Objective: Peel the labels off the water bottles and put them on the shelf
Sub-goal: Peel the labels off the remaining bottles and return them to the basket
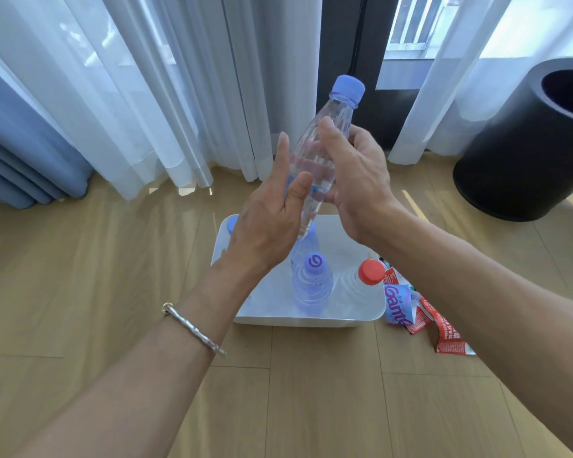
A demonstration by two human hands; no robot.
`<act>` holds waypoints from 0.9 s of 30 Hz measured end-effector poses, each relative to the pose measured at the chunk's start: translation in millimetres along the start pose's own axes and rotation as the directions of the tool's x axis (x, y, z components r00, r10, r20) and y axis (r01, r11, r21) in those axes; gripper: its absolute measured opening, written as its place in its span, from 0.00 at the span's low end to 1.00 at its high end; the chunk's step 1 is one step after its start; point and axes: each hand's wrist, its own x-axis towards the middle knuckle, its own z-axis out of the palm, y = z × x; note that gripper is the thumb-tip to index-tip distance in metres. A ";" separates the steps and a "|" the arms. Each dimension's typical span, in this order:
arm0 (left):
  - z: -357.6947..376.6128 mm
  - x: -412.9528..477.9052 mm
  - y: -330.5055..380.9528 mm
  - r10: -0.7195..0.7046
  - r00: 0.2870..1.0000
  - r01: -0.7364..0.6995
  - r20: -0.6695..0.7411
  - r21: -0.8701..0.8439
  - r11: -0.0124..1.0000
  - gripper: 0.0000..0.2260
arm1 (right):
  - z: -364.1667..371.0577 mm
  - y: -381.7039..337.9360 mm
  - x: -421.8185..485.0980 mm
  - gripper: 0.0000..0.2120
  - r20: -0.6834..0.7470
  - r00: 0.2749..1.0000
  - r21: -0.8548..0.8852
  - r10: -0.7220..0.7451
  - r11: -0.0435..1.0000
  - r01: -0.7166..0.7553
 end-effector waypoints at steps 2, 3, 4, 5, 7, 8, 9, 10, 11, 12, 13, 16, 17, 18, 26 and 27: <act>0.2 1.0 -3.0 -0.009 0.999 0.008 -0.042 -0.019 1.000 0.23 | 0.5 0.0 0.7 0.07 0.007 1.000 -0.005 -0.009 1.000 0.009; -0.1 1.8 -4.8 -0.020 0.997 0.017 -0.076 -0.034 0.999 0.21 | 0.9 -0.3 1.1 0.06 0.009 1.000 -0.001 -0.016 1.000 0.016; -1.0 2.7 -5.8 -0.026 0.994 0.022 -0.110 -0.039 0.999 0.20 | 1.5 -1.1 1.2 0.06 0.010 1.000 0.008 -0.023 1.000 0.023; -1.2 3.6 -5.9 -0.027 0.991 0.023 -0.129 -0.031 0.999 0.20 | 1.4 -1.4 2.0 0.05 0.008 1.000 0.018 -0.027 0.999 0.027; -0.2 4.9 -5.9 -0.017 0.991 0.015 -0.135 -0.018 1.000 0.19 | 0.1 -1.5 3.0 0.06 0.002 1.000 0.032 -0.028 0.999 0.028; 0.3 4.9 -5.5 -0.021 0.992 0.017 -0.128 -0.028 0.999 0.19 | -0.8 -1.9 3.0 0.06 0.000 1.000 0.034 -0.026 0.999 0.026; 0.9 5.5 -5.8 -0.024 0.993 0.019 -0.114 -0.039 0.999 0.19 | -1.5 -2.1 3.3 0.06 -0.001 1.000 0.037 -0.027 0.999 0.027; 1.3 5.6 -5.4 -0.022 0.995 0.018 -0.096 -0.039 0.999 0.20 | -2.2 -2.3 3.2 0.06 -0.001 1.000 0.041 -0.027 0.999 0.027; 1.9 5.7 -4.6 -0.018 0.997 0.016 -0.075 -0.024 1.000 0.22 | -3.0 -2.4 3.1 0.05 0.002 1.000 0.045 -0.026 0.999 0.026; 2.4 5.4 -3.3 -0.014 0.998 0.014 -0.056 -0.001 1.000 0.24 | -3.5 -2.7 3.0 0.05 0.004 1.000 0.048 -0.024 0.999 0.024; 3.0 5.0 -2.0 -0.012 0.999 0.013 -0.046 0.022 1.000 0.27 | -3.7 -2.5 3.4 0.05 0.005 1.000 0.047 -0.025 0.999 0.025; 3.7 4.3 -0.7 -0.012 0.999 0.013 -0.045 0.028 1.000 0.28 | -3.3 -1.1 4.5 0.04 -0.011 0.999 0.027 -0.030 0.999 0.031; 4.0 4.5 -1.4 -0.011 0.999 0.012 -0.049 0.014 1.000 0.27 | -2.9 -0.5 5.0 0.04 -0.018 0.999 0.019 -0.028 0.999 0.028; 4.2 4.3 -2.2 -0.009 0.998 0.009 -0.056 0.010 1.000 0.26 | -2.5 -0.1 4.9 0.05 -0.022 0.999 0.016 -0.027 1.000 0.027; 3.8 5.0 -4.8 -0.005 0.997 0.002 -0.078 -0.030 1.000 0.23 | 1.4 2.6 2.5 0.04 -0.028 0.999 0.035 -0.044 0.998 0.045; 4.1 5.1 -5.2 0.004 0.996 -0.006 -0.084 -0.025 1.000 0.23 | 1.2 3.0 2.4 0.05 -0.028 0.999 0.032 -0.044 0.998 0.045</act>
